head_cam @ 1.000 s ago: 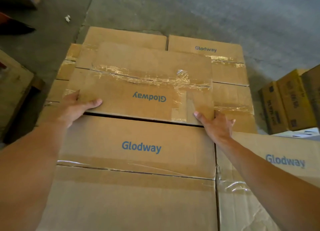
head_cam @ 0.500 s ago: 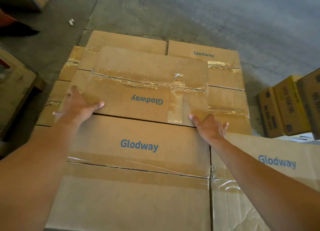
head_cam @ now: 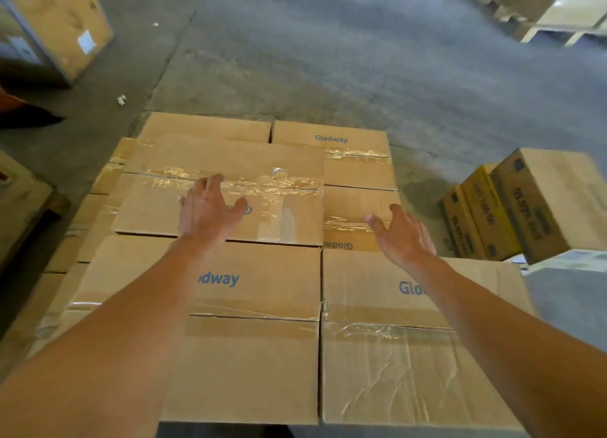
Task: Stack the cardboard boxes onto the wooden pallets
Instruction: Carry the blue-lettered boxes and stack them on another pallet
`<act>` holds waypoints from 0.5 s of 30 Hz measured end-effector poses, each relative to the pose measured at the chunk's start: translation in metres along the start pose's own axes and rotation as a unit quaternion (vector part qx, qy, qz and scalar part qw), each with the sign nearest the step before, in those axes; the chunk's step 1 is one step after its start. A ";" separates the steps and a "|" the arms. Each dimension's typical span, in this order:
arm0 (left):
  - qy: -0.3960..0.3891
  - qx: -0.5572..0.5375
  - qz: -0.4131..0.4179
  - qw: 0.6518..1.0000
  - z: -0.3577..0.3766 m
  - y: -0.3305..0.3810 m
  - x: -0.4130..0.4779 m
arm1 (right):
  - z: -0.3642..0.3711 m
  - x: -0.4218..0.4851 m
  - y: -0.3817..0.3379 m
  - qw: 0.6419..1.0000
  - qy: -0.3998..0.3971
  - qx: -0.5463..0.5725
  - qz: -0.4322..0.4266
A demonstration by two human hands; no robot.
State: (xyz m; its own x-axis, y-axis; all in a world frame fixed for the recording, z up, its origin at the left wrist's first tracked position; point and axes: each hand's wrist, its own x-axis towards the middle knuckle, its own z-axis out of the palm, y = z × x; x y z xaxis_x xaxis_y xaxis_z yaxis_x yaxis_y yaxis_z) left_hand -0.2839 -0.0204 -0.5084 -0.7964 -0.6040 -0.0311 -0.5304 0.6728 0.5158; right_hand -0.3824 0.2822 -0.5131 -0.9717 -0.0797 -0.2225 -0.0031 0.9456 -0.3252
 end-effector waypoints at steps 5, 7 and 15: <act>0.006 -0.003 0.083 0.997 0.009 0.112 -0.061 | -0.083 -0.025 0.081 0.997 0.063 0.041 0.004; -0.001 0.007 0.112 0.994 0.019 0.162 -0.096 | -0.114 -0.041 0.127 0.995 0.078 0.066 0.007; -0.049 -0.007 0.239 0.970 0.071 0.393 -0.269 | -0.249 -0.116 0.330 0.987 0.131 0.088 0.014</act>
State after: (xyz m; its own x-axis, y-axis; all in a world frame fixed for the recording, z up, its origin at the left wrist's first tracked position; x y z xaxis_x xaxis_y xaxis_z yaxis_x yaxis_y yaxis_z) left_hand -0.2985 0.4366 -0.3580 -0.9743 -0.1810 0.1342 -0.0905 0.8600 0.5023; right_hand -0.3293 0.6819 -0.3661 -0.9987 0.0516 0.0048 0.0429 0.8748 -0.4826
